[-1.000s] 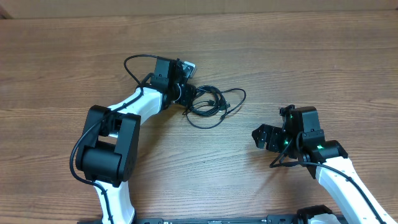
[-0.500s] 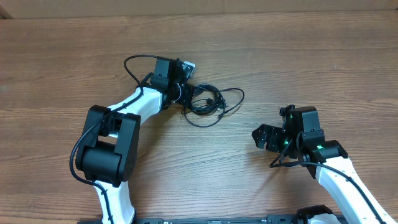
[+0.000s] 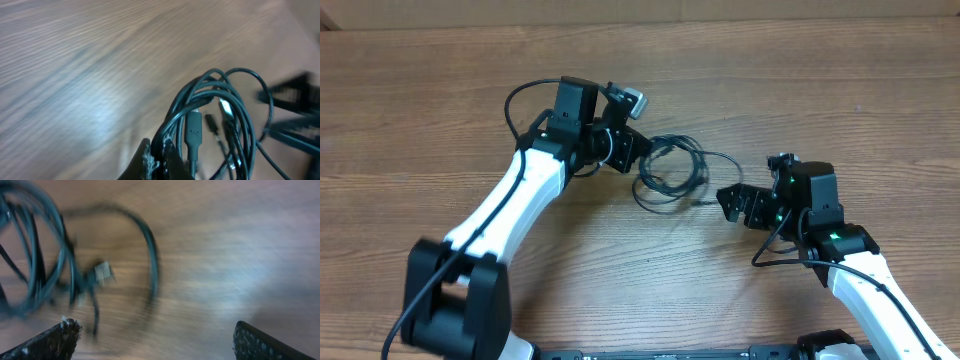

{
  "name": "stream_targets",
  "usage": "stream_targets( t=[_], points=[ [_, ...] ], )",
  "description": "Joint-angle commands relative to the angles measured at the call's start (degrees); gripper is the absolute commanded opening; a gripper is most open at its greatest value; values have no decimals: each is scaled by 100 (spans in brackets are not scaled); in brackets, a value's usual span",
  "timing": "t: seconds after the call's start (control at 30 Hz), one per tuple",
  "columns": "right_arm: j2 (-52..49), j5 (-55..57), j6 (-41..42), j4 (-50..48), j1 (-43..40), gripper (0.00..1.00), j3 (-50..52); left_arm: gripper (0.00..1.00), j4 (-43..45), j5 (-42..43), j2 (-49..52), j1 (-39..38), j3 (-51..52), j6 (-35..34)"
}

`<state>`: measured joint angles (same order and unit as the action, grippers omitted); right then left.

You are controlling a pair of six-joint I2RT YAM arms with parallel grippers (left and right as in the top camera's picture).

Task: Untangle cables

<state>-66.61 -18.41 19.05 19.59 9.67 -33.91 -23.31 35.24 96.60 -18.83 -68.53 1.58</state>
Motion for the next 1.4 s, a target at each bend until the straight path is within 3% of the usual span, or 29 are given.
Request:
stream_targets(
  t=[0.0, 0.13, 0.23, 0.47, 0.57, 0.67, 0.73, 0.77, 0.83, 0.93, 1.23, 1.37],
  points=[
    [-2, -752, -46, -297, -31, 97, -179, 4, -201, 527, -295, -214, -63, -24],
    [-2, -1108, -42, -623, -31, 96, -179, 4, -376, 529, -435, -378, -63, -28],
    [-2, -1132, 44, -605, -31, 89, -179, 4, -411, 529, -452, -450, -63, -33],
    [-2, -1532, 61, -431, -31, 61, -179, 4, -566, 527, -452, -525, -63, -31],
    [-2, -1832, 61, -428, -31, 38, -179, 4, -575, 527, -452, -525, -63, -31],
    [-2, -1985, 61, -382, -31, 32, -179, 4, -577, 529, -452, -525, -63, -31],
    [-2, -1895, 61, -315, -33, 33, -179, 4, -584, 527, -452, -525, -63, -31],
    [-2, -1797, 61, -271, -33, 39, -179, 4, -588, 522, -452, -525, -63, -31],
    [-2, -1436, 61, -138, -33, 64, -179, 4, -608, 435, -452, -525, -63, -28],
    [-2, -857, 63, 103, -33, 78, -179, 4, -763, -310, -452, -525, -63, -31],
    [0, -520, 63, 101, -33, 80, -179, 4, -1246, -1569, -452, -525, -63, -149],
    [0, -920, 57, 20, -33, 79, -179, 4, -1222, -1255, -452, -531, -63, -181]
  ],
)
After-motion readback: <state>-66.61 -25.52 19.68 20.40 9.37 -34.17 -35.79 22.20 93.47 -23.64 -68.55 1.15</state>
